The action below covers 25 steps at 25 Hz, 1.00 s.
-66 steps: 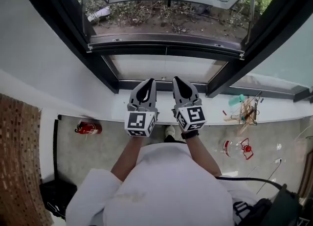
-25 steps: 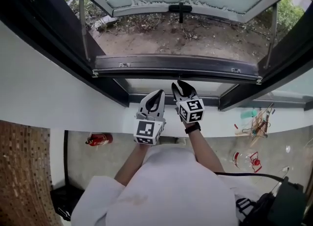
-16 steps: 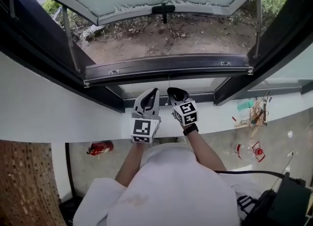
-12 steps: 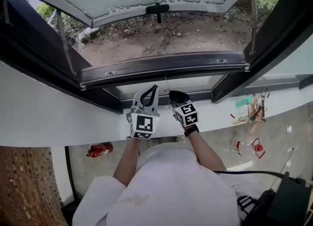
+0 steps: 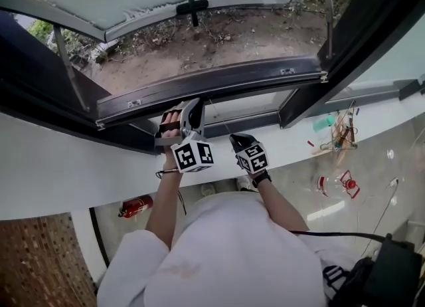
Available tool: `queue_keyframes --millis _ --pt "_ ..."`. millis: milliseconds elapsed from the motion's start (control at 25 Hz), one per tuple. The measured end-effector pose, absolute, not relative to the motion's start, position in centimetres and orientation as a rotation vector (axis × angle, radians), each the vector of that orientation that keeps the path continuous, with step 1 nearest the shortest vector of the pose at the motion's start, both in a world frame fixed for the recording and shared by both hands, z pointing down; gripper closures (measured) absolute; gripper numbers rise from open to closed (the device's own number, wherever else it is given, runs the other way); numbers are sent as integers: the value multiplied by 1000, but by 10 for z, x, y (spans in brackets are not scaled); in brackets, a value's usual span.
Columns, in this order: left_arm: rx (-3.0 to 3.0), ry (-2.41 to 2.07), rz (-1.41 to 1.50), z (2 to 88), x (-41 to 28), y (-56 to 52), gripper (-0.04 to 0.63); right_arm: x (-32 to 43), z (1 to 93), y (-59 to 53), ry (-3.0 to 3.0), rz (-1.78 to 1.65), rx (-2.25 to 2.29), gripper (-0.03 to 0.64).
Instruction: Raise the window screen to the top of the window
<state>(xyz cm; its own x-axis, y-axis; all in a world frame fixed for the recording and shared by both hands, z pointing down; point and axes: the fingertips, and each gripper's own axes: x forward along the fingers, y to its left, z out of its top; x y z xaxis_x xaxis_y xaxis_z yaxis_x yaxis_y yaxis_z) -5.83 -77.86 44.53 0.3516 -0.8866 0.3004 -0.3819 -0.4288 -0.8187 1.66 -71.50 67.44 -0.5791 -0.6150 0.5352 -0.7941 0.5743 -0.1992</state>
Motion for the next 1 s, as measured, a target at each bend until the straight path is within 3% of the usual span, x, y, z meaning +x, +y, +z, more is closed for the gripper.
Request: queue_keyframes --millis 280,440,1000 --pt "-1951 1016 -1076 448 -56 -778 577 35 696 -699 -2351 653 1157 615" --pt "-2022 977 -1106 460 -56 -777 506 40 704 -692 -2326 665 1156 615" --pt "-1938 1011 -1120 467 -60 -781 508 82 761 -646 -2180 804 1206 615"
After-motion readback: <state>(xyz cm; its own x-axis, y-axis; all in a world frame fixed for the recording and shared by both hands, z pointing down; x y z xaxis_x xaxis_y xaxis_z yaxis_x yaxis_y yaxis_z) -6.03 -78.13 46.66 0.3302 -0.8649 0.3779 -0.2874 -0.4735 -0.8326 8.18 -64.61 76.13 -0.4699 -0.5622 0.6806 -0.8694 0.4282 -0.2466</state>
